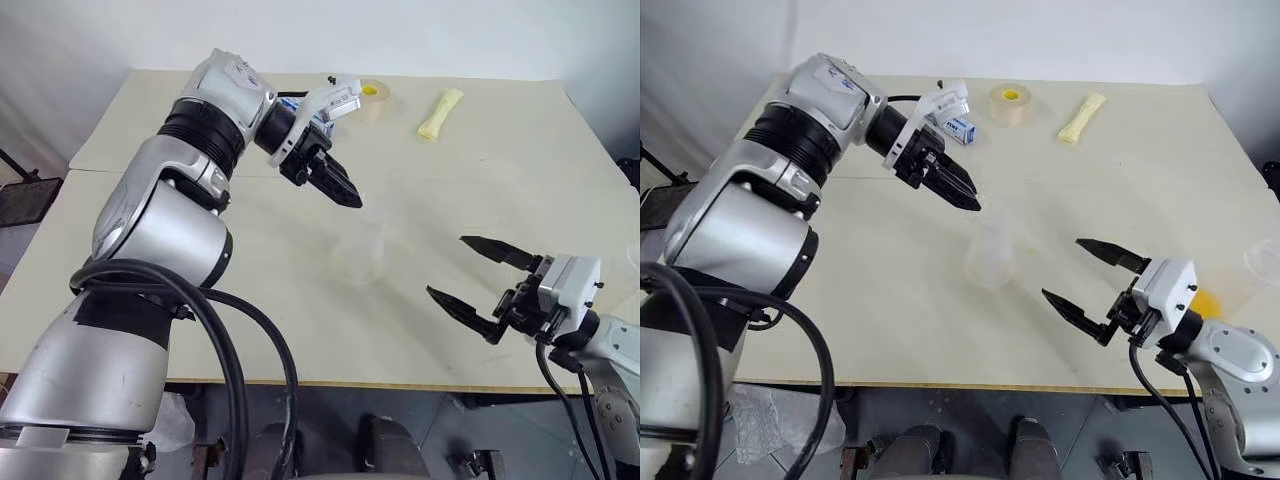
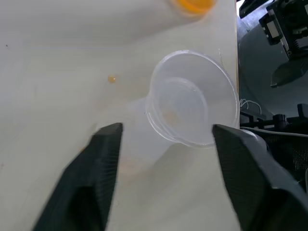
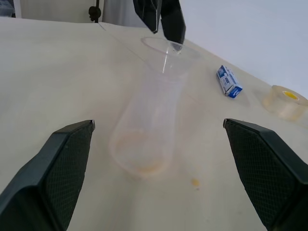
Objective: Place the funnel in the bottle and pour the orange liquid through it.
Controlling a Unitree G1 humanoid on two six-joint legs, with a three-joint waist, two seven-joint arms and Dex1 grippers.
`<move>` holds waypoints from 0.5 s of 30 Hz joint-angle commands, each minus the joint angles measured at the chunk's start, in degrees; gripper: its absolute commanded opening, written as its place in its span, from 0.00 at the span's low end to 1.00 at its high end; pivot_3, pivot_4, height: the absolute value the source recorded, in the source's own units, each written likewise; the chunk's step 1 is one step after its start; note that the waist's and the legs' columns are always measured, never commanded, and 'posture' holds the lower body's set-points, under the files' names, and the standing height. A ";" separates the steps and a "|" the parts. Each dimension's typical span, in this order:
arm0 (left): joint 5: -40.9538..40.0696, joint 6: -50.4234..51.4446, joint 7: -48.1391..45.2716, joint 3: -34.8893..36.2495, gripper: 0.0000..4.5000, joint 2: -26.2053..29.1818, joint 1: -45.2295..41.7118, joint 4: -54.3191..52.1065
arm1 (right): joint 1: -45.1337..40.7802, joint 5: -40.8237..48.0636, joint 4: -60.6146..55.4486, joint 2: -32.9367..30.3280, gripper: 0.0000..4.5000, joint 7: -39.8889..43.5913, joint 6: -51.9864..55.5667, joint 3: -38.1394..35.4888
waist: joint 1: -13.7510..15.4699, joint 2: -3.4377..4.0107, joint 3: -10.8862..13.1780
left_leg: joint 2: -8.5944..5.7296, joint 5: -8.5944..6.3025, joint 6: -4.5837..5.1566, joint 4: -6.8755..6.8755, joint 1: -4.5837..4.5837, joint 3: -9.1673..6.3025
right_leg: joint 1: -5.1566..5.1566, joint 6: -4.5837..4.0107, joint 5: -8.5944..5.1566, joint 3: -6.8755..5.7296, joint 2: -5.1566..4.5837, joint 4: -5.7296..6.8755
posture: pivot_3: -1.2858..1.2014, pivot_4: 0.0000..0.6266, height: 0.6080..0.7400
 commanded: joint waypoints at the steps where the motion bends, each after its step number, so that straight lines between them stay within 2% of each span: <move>1: 0.55 -2.13 -6.43 4.14 0.99 2.22 -2.28 -0.74 | 1.30 0.99 -3.58 -0.62 1.00 -1.23 -0.22 -3.18 | -0.04 0.00 0.00 | 0.00 0.00 0.00 0.00 0.00 0.00 | 0.00 0.00 0.00 0.00 0.00 0.00 | 0.52 0.24 1.00; 7: -0.55 -10.56 -4.22 16.08 0.99 6.31 4.25 -4.08 | 5.61 1.50 -7.11 0.27 1.00 -4.58 1.01 -6.24 | -0.06 0.01 -0.01 | 0.03 0.00 0.00 0.01 0.02 0.00 | -0.04 0.00 0.00 0.00 0.00 0.07 | 0.52 0.24 1.00; 15: -7.70 -22.66 3.57 34.95 0.99 10.98 23.99 -19.58 | 13.11 1.12 -12.63 3.09 1.00 -10.73 2.71 -10.84 | 0.00 0.02 -0.01 | 0.00 0.00 -0.01 0.12 0.08 -0.03 | -0.11 -0.01 0.00 0.06 -0.07 0.43 | 0.52 0.24 1.00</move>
